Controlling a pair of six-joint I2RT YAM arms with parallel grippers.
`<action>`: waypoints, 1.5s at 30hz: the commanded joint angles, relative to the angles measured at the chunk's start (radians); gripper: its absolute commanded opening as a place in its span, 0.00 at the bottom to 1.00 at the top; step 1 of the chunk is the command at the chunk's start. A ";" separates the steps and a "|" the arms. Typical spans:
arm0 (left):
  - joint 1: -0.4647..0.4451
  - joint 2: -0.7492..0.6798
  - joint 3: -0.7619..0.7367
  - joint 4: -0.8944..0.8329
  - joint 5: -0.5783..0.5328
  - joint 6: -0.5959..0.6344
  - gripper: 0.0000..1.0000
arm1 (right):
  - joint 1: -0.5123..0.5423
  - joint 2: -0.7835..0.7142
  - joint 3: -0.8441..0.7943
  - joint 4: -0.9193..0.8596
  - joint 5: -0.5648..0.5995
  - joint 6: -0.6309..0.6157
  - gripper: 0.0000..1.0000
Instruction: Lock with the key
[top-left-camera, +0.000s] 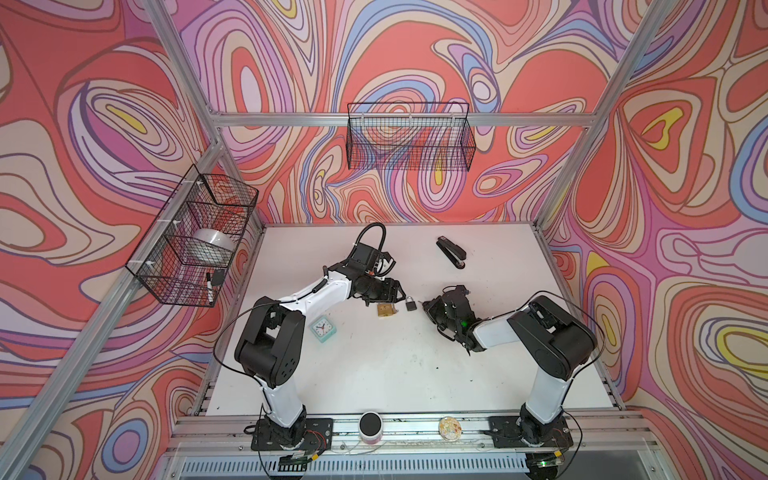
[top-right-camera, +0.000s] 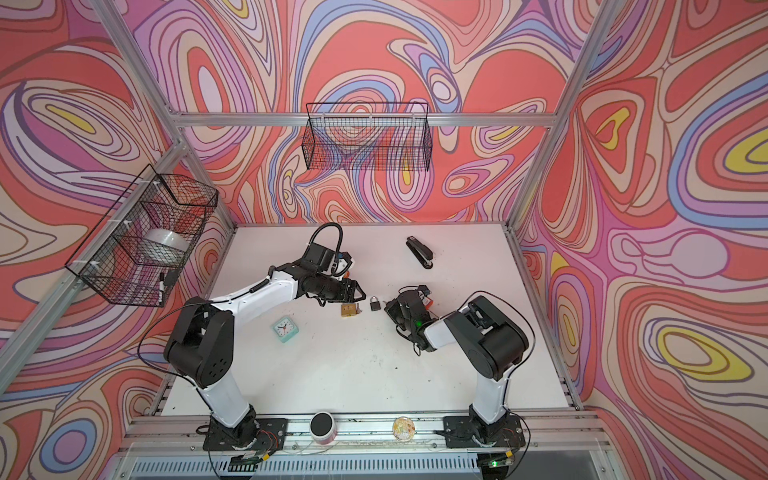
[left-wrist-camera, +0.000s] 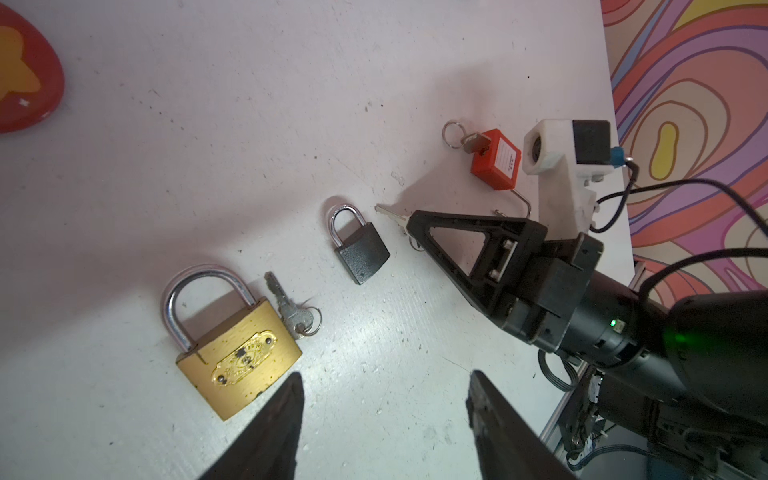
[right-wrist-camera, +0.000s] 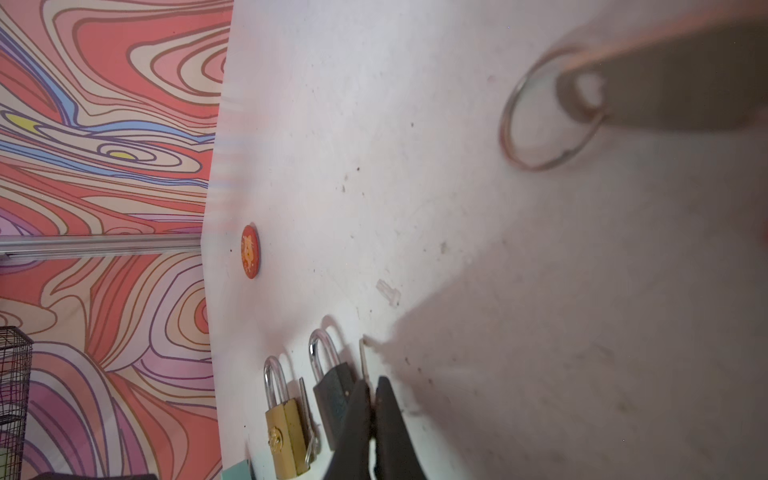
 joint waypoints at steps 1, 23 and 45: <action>0.006 -0.033 -0.013 0.001 -0.001 -0.008 0.64 | 0.007 0.017 0.000 -0.048 -0.005 0.023 0.08; 0.008 -0.042 -0.012 -0.002 0.005 -0.017 0.64 | 0.015 -0.039 0.033 -0.189 -0.067 -0.053 0.37; 0.010 -0.045 -0.025 -0.001 0.011 -0.016 0.64 | -0.034 0.002 0.043 -0.210 -0.062 -0.049 0.49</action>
